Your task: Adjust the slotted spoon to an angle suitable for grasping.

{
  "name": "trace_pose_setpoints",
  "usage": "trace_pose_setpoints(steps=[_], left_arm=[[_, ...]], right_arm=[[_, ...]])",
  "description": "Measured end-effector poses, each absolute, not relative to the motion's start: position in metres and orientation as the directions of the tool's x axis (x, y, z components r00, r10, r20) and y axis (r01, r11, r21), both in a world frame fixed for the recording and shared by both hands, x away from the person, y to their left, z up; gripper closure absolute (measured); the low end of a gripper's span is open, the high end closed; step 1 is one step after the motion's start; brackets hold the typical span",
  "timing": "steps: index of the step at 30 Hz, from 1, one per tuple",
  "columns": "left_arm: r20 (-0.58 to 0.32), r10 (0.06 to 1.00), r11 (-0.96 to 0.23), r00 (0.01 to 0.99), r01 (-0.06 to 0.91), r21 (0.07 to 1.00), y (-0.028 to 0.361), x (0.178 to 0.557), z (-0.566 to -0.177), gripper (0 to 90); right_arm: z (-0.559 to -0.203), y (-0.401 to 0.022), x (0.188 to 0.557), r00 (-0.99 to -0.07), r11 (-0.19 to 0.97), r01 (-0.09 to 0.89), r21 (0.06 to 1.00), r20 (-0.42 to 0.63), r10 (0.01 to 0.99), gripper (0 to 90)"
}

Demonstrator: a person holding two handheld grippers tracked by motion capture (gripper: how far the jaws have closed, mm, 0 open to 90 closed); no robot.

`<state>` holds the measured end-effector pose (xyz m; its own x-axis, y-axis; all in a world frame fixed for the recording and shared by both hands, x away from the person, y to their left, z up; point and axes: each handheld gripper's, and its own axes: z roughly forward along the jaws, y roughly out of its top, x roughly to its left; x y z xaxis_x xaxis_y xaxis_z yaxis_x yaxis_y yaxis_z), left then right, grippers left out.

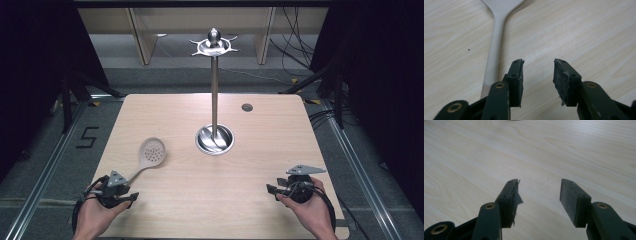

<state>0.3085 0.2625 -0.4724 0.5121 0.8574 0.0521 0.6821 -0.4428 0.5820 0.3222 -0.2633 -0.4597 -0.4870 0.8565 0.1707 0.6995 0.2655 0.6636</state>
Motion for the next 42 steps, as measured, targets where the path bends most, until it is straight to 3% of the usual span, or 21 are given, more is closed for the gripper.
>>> trace_pose_setpoints(steps=[6, 13, 17, 21, 29, 42], left_arm=[[0.030, 0.883, -0.370, 0.468, 0.656, 0.658, 0.266, 0.311, -0.461, 60.8], [0.071, 0.941, -0.299, 0.331, 0.713, 0.635, 0.313, 0.314, -0.444, 89.1], [0.122, 0.952, -0.301, 0.280, 0.791, 0.533, 0.344, 0.315, -0.447, 89.4], [0.112, 0.957, -0.287, 0.267, 0.833, 0.473, 0.356, 0.312, -0.455, 89.4], [0.123, 0.932, -0.363, 0.341, 0.865, 0.347, 0.358, 0.311, -0.465, 89.4], [0.088, 0.909, -0.414, 0.407, 0.861, 0.297, 0.350, 0.305, -0.471, 89.4]], right_arm=[[-0.461, -0.267, 0.323, -0.498, 0.279, 0.701, 0.656, 0.171, 0.850, 49.4], [-0.462, -0.267, 0.325, -0.472, 0.253, 0.713, 0.653, 0.180, 0.863, 49.4], [-0.459, -0.267, 0.325, -0.477, 0.262, 0.704, 0.660, 0.166, 0.863, 49.4], [-0.457, -0.265, 0.328, -0.489, 0.274, 0.707, 0.652, 0.171, 0.856, 50.4], [-0.457, -0.266, 0.329, -0.486, 0.270, 0.697, 0.664, 0.161, 0.859, 50.8], [-0.458, -0.259, 0.331, -0.497, 0.283, 0.700, 0.656, 0.163, 0.852, 50.6]])
